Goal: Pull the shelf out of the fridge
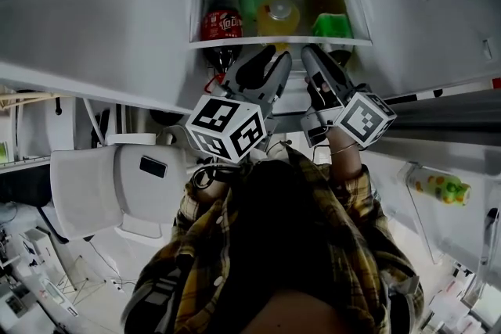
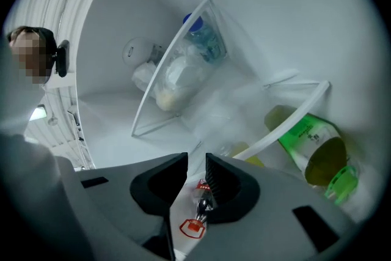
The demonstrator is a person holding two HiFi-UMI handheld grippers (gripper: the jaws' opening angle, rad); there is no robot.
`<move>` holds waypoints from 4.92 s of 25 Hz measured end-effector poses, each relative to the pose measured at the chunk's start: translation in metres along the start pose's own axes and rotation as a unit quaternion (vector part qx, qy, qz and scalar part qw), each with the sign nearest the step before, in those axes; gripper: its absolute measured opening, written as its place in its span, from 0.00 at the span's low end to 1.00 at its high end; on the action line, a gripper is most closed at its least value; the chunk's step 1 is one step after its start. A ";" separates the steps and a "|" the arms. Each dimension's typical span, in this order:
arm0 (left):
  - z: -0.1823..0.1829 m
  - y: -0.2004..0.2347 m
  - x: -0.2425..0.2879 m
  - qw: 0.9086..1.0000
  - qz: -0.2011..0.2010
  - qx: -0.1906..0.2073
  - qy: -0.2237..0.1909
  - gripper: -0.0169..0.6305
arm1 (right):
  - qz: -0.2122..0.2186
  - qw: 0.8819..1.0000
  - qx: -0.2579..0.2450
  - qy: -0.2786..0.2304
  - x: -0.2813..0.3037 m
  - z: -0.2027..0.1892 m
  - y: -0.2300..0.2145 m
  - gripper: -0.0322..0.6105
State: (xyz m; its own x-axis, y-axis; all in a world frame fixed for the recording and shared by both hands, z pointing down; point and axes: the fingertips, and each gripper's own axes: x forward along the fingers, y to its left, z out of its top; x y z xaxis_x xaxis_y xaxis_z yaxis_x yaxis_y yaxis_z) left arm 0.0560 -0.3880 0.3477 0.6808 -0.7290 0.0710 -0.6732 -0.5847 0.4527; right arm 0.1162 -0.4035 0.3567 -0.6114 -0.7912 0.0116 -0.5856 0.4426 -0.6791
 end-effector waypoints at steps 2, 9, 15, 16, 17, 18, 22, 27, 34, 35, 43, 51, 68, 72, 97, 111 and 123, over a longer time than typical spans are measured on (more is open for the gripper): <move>-0.003 0.002 0.001 1.000 -0.002 -0.013 0.001 0.23 | 0.004 1.000 0.009 0.008 0.001 -0.003 -0.002 0.19; -0.018 0.013 0.006 0.998 -0.007 -0.056 0.021 0.33 | 0.001 0.999 0.047 0.019 0.006 -0.015 -0.016 0.28; -0.037 0.024 0.013 0.992 -0.007 -0.117 0.035 0.33 | -0.002 0.997 0.080 0.017 0.010 -0.022 -0.026 0.28; -0.039 0.026 0.014 0.991 -0.006 -0.130 0.034 0.33 | -0.005 0.996 0.085 0.014 0.010 -0.022 -0.029 0.28; -0.040 0.029 0.015 0.989 -0.004 -0.142 0.033 0.33 | -0.006 0.996 0.091 0.011 0.011 -0.022 -0.031 0.28; -0.041 0.034 0.016 0.988 0.000 -0.154 0.029 0.33 | -0.006 0.995 0.096 0.008 0.012 -0.021 -0.033 0.28; -0.038 0.048 0.019 0.978 0.017 -0.207 0.000 0.33 | -0.006 0.992 0.125 -0.001 0.018 -0.020 -0.039 0.28; -0.036 0.061 0.026 0.969 0.034 -0.245 -0.021 0.33 | 0.002 0.990 0.139 -0.014 0.027 -0.016 -0.040 0.28; -0.021 0.077 0.038 0.960 0.047 -0.273 -0.049 0.33 | 0.001 0.986 0.161 -0.028 0.042 -0.010 -0.053 0.28; -0.020 0.079 0.040 0.958 0.050 -0.276 -0.052 0.33 | 0.002 0.985 0.167 -0.031 0.045 -0.009 -0.053 0.28; -0.009 0.096 0.049 0.947 0.075 -0.302 -0.080 0.33 | -0.011 0.983 0.178 -0.041 0.061 -0.001 -0.060 0.28; 0.005 0.113 0.051 0.939 0.083 -0.319 -0.103 0.29 | -0.017 0.981 0.188 -0.042 0.065 0.004 -0.066 0.23; -0.001 0.113 0.043 0.930 0.086 -0.338 -0.120 0.12 | 0.000 0.971 0.233 -0.057 0.059 0.000 -0.067 0.14; -0.004 0.108 0.038 0.930 0.085 -0.338 -0.121 0.11 | 0.004 0.972 0.228 -0.056 0.052 -0.003 -0.063 0.14; -0.038 0.064 -0.012 0.928 0.065 -0.348 -0.115 0.10 | 0.013 0.972 0.231 -0.050 -0.008 -0.037 -0.036 0.14; -0.054 0.034 -0.041 0.928 0.041 -0.353 -0.115 0.10 | 0.027 0.972 0.228 -0.055 -0.044 -0.049 -0.019 0.14; -0.058 0.017 -0.061 0.927 0.028 -0.352 -0.125 0.10 | 0.024 0.974 0.220 -0.058 -0.065 -0.059 -0.003 0.14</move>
State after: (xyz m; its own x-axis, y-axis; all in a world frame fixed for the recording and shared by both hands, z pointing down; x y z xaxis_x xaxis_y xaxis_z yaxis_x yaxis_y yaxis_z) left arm 0.0194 -0.3328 0.4030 0.5033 -0.8622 -0.0566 -0.2910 -0.2308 0.9285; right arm 0.1267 -0.3285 0.4014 -0.5533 -0.8277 -0.0939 -0.2578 0.2774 -0.9255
